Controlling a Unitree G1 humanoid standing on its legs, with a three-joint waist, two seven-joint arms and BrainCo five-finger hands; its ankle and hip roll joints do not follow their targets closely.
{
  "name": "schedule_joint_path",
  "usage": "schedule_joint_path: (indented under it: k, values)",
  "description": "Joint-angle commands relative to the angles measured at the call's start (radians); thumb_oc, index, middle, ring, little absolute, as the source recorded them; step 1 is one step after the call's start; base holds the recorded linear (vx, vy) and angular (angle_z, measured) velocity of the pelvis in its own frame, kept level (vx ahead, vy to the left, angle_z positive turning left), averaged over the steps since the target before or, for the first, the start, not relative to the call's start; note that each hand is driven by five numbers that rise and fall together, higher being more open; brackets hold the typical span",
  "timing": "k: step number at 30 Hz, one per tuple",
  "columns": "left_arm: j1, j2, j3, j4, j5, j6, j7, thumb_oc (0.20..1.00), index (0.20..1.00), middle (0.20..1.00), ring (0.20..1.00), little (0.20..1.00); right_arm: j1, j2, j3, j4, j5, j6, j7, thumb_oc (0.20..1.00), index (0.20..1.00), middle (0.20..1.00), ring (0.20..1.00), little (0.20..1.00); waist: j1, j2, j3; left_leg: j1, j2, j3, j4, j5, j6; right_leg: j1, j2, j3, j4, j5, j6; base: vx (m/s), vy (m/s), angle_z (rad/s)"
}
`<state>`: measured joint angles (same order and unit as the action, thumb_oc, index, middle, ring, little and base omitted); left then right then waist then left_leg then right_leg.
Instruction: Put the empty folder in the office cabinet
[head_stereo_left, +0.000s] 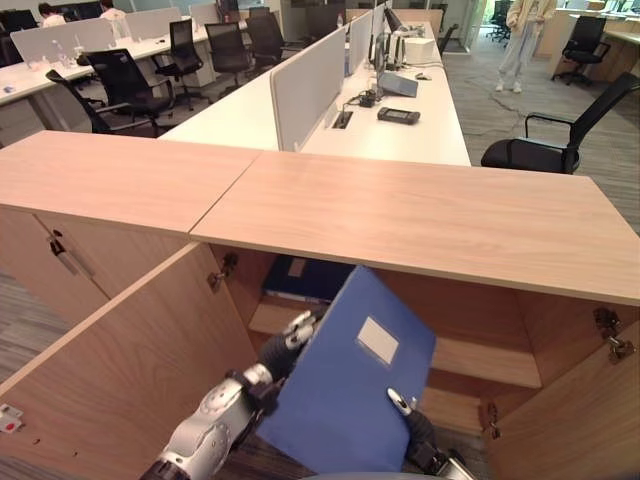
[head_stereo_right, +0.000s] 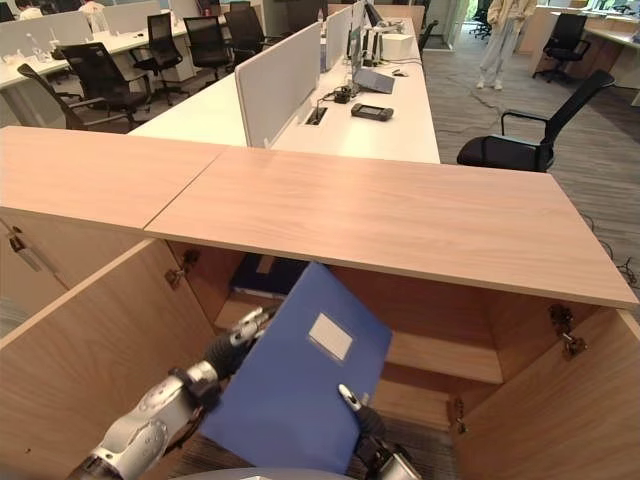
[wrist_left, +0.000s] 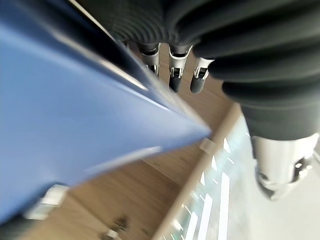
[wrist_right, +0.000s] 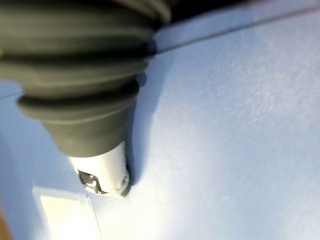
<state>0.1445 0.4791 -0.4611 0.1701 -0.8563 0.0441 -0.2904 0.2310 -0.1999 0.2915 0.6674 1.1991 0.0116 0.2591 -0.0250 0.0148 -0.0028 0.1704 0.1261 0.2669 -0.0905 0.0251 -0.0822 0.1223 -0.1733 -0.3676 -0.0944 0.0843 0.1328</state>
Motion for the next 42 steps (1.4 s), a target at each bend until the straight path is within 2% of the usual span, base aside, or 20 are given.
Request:
schedule_joint_path:
  k: [1,6,9,10,11,15,16,18,22,25,27,31,32,33,35,37,38,39,42]
  values:
    - [0.003,0.023,0.039,0.014,0.069,0.002,-0.043,1.0,1.0,1.0,1.0,1.0,-0.111,0.064,-0.105,0.001,0.043,-0.034,0.003,0.2,0.2,0.2,0.2,0.2,-0.017,-0.029,0.039,0.002,-0.035,-0.055,0.003,-0.044,0.012,0.033,0.065,0.011,0.007,-0.039,-0.012,0.0,0.0,0.0]
    - [0.03,-0.002,0.074,0.193,0.169,0.004,-0.049,1.0,1.0,1.0,1.0,1.0,-0.124,0.025,-0.15,0.135,-0.031,-0.02,-0.005,0.2,0.2,0.2,0.2,0.2,-0.017,-0.025,0.039,-0.003,-0.031,-0.058,0.003,-0.038,0.007,0.031,0.07,0.01,0.01,-0.044,-0.015,0.01,-0.031,0.0]
    - [0.005,-0.085,0.115,0.42,0.248,-0.019,-0.005,1.0,1.0,1.0,1.0,1.0,-0.166,-0.001,-0.179,0.216,-0.078,-0.013,-0.018,0.2,0.2,0.2,0.2,0.2,-0.017,-0.021,0.04,-0.015,-0.022,-0.068,0.003,-0.031,0.0,0.02,0.074,0.007,0.027,-0.055,-0.023,0.02,-0.072,0.01]
    - [0.005,-0.085,0.115,0.42,0.249,-0.02,-0.005,1.0,1.0,1.0,1.0,1.0,-0.166,-0.002,-0.179,0.216,-0.078,-0.013,-0.018,0.2,0.2,0.2,0.2,0.2,-0.017,-0.021,0.04,-0.015,-0.022,-0.068,0.003,-0.031,0.0,0.02,0.074,0.007,0.027,-0.055,-0.023,0.02,-0.078,0.06]
    - [-0.01,-0.131,0.137,0.504,0.26,-0.026,0.028,1.0,1.0,1.0,1.0,1.0,-0.188,-0.015,-0.188,0.223,-0.09,-0.019,-0.024,0.2,0.2,0.2,0.2,0.2,-0.017,-0.017,0.042,-0.018,-0.017,-0.074,0.003,-0.024,-0.004,0.014,0.075,0.006,0.043,-0.066,-0.029,0.01,-0.038,0.07]
    - [-0.02,-0.153,0.154,0.557,0.262,-0.033,0.047,1.0,1.0,1.0,1.0,1.0,-0.2,-0.023,-0.19,0.217,-0.101,-0.025,-0.026,0.2,0.2,0.2,0.2,0.2,-0.017,-0.015,0.045,-0.02,-0.014,-0.079,0.003,-0.018,-0.007,0.009,0.077,0.007,0.056,-0.076,-0.035,0.0,-0.04,0.13]
    - [-0.051,-0.209,0.184,0.66,0.238,-0.032,0.086,1.0,1.0,1.0,1.0,1.0,-0.244,-0.054,-0.197,0.165,-0.11,-0.047,-0.047,0.2,0.2,0.2,0.2,0.2,-0.009,-0.017,0.078,-0.108,-0.004,-0.094,0.149,-0.032,-0.01,-0.005,0.07,0.003,0.085,-0.105,-0.062,-0.05,-0.049,0.2]
    - [-0.06,-0.221,0.191,0.688,0.232,-0.034,0.095,1.0,1.0,1.0,1.0,1.0,-0.257,-0.066,-0.199,0.142,-0.11,-0.056,-0.052,0.2,0.2,0.2,0.2,0.2,-0.006,-0.018,0.087,-0.136,-0.003,-0.097,0.184,-0.024,-0.013,-0.005,0.066,-0.007,0.084,-0.11,-0.065,-0.03,-0.006,0.28]
    - [-0.064,-0.251,0.206,0.729,0.201,-0.035,0.128,1.0,1.0,1.0,1.0,1.0,-0.309,-0.096,-0.217,0.012,-0.101,-0.113,-0.099,0.2,0.2,0.2,0.2,0.2,0.025,-0.027,0.105,-0.334,-0.033,-0.144,0.215,0.025,-0.012,-0.009,0.048,-0.01,0.054,-0.104,-0.047,0.04,0.055,0.15]
    - [-0.049,-0.249,0.215,0.712,0.197,-0.037,0.14,1.0,1.0,1.0,1.0,1.0,-0.338,-0.094,-0.222,-0.022,-0.094,-0.131,-0.114,0.2,0.2,0.2,0.2,0.2,0.035,-0.013,0.101,-0.314,-0.027,-0.138,0.176,0.029,-0.006,-0.024,0.054,0.015,0.061,-0.109,-0.043,0.11,0.14,-0.03]
    - [-0.048,-0.252,0.222,0.762,0.238,-0.039,0.153,1.0,1.0,1.0,1.0,1.0,-0.37,-0.09,-0.234,-0.087,-0.102,-0.164,-0.145,0.2,0.2,0.2,0.2,0.2,0.038,-0.008,0.091,-0.298,-0.037,-0.131,0.145,0.023,0.009,-0.036,0.049,0.04,0.052,-0.102,-0.033,0.11,0.186,-0.6]
    - [-0.049,-0.262,0.229,0.84,0.284,-0.037,0.172,1.0,1.0,1.0,1.0,1.0,-0.477,-0.098,-0.255,-0.118,-0.107,-0.205,-0.197,0.2,0.2,0.2,0.2,0.2,0.056,0.005,0.118,-0.34,-0.065,-0.089,0.154,-0.017,0.054,-0.109,0.001,0.077,0.067,-0.081,0.001,-0.03,0.266,-0.56]
    - [-0.061,-0.269,0.249,0.896,0.294,-0.036,0.187,1.0,1.0,1.0,1.0,1.0,-0.536,-0.102,-0.254,-0.115,-0.116,-0.216,-0.215,0.2,0.2,0.2,0.2,0.2,0.068,0.016,0.14,-0.369,-0.074,-0.056,0.169,-0.035,0.071,-0.159,-0.034,0.075,0.099,-0.069,0.017,-0.09,0.301,-0.3]
    - [-0.067,-0.268,0.265,0.926,0.303,-0.038,0.193,1.0,1.0,1.0,1.0,1.0,-0.573,-0.106,-0.248,-0.112,-0.119,-0.221,-0.221,0.2,0.2,0.2,0.2,0.2,0.077,0.023,0.15,-0.372,-0.074,-0.043,0.178,-0.068,0.072,-0.186,-0.054,0.077,0.133,-0.076,0.029,-0.14,0.28,-0.69]
    - [-0.08,-0.258,0.293,0.972,0.315,-0.037,0.203,1.0,1.0,1.0,1.0,1.0,-0.636,-0.102,-0.233,-0.107,-0.123,-0.226,-0.234,0.2,0.2,0.2,0.2,0.2,0.1,0.028,0.176,-0.395,-0.061,-0.001,0.194,-0.077,0.079,-0.247,-0.095,0.028,0.2,-0.053,0.031,-0.13,0.138,-1.03]
    - [-0.093,-0.235,0.331,1.009,0.309,-0.038,0.214,1.0,1.0,1.0,1.0,1.0,-0.716,-0.108,-0.211,-0.095,-0.134,-0.229,-0.247,0.2,0.2,0.2,0.2,0.2,0.128,0.014,0.207,-0.428,-0.034,0.07,0.229,-0.075,0.074,-0.295,-0.131,-0.112,0.229,-0.016,0.021,-0.15,0.057,-0.98]
    - [-0.098,-0.223,0.338,1.004,0.297,-0.042,0.215,1.0,1.0,1.0,1.0,1.0,-0.732,-0.116,-0.208,-0.099,-0.131,-0.231,-0.243,0.2,0.2,0.2,0.2,0.2,0.133,0.008,0.221,-0.436,-0.028,0.08,0.246,-0.076,0.073,-0.307,-0.125,-0.14,0.226,-0.013,0.016,-0.1,-0.055,-0.72]
    - [-0.1,-0.213,0.339,0.971,0.281,-0.046,0.218,1.0,1.0,1.0,1.0,1.0,-0.745,-0.133,-0.219,-0.109,-0.128,-0.241,-0.25,0.2,0.2,0.2,0.2,0.2,0.13,-0.006,0.248,-0.472,-0.021,0.073,0.297,-0.088,0.077,-0.317,-0.117,-0.134,0.215,-0.016,0.015,-0.06,-0.094,-0.76]
    - [-0.096,-0.199,0.327,0.914,0.257,-0.053,0.219,1.0,1.0,1.0,1.0,1.0,-0.775,-0.163,-0.234,-0.116,-0.128,-0.262,-0.274,0.2,0.2,0.2,0.2,0.2,0.126,-0.003,0.275,-0.525,-0.012,0.053,0.358,-0.105,0.078,-0.354,-0.115,-0.123,0.236,-0.025,0.007,-0.06,-0.066,-0.18]
